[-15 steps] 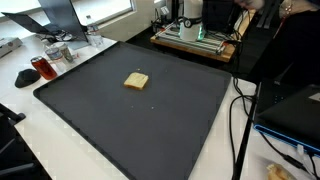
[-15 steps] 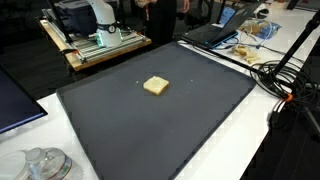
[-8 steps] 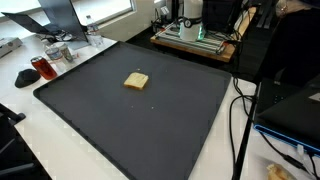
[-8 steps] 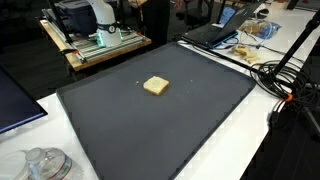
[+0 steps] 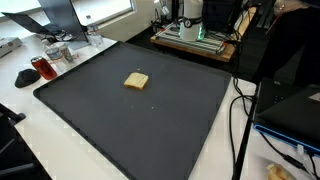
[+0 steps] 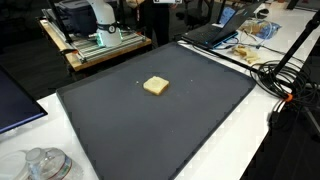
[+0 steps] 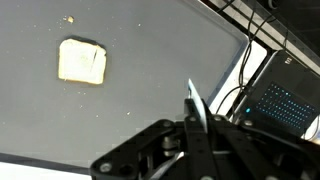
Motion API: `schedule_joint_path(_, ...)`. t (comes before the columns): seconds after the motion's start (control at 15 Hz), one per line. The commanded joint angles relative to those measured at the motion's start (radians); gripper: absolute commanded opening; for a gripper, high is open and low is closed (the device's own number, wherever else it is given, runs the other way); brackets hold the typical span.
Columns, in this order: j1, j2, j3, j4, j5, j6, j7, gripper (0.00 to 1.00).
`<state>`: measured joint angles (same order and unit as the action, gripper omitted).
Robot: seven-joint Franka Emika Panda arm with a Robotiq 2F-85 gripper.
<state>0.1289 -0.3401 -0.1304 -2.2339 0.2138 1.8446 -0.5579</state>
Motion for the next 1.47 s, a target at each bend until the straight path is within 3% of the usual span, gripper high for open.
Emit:
schedule_joint_path(0.0, -0.019, 0.058, 0.033, -0.010, 0.021, 0.089, 0.033, 0.01)
schedule_joint_path(0.47, -0.073, 0.147, 0.054, -0.044, -0.007, 0.437, 0.287, 0.01)
schedule_joint_path(0.6, -0.093, 0.169, 0.082, -0.046, -0.081, 0.425, 0.440, 0.01)
schedule_joint_path(0.67, -0.092, 0.180, 0.091, -0.032, -0.098, 0.331, 0.472, 0.01)
schedule_joint_path(0.73, -0.088, 0.169, 0.072, -0.039, -0.053, 0.391, 0.376, 0.04)
schedule_joint_path(0.93, -0.089, 0.185, 0.093, -0.039, -0.077, 0.352, 0.446, 0.04)
schedule_joint_path(1.4, -0.092, 0.184, 0.093, -0.039, -0.078, 0.349, 0.450, 0.04)
